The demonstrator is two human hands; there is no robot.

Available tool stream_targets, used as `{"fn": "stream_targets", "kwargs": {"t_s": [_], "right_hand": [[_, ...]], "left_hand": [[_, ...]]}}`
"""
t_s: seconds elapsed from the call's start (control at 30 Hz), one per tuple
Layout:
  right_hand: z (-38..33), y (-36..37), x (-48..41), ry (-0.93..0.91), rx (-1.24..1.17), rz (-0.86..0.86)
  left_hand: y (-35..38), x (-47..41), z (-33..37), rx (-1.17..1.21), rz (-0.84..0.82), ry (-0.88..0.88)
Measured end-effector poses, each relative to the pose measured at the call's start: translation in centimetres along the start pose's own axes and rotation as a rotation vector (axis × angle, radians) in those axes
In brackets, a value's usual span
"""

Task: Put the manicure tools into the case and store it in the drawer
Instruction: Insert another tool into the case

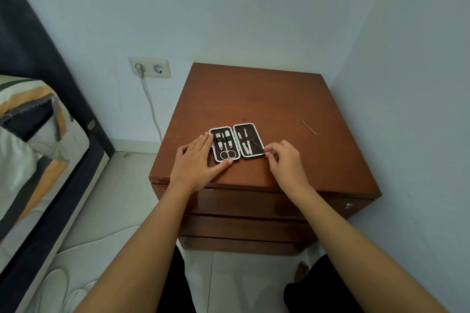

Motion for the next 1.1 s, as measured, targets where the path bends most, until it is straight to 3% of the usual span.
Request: {"fn": "stream_targets", "kwargs": {"t_s": [1.1], "right_hand": [[-2.5, 1.9, 1.6, -0.059, 0.421, -0.158]], "left_hand": [[-0.2, 0.1, 0.2, 0.001, 0.014, 0.0]]}}
Point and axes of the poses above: each hand's wrist, its own x-axis away from the middle knuckle, its own y-axis out of the palm, z = x × y, the point moved 6 cm from there along -x, towards the middle knuckle, and after that the axes turned 2 degrees about -x, right-handed, at the moved point
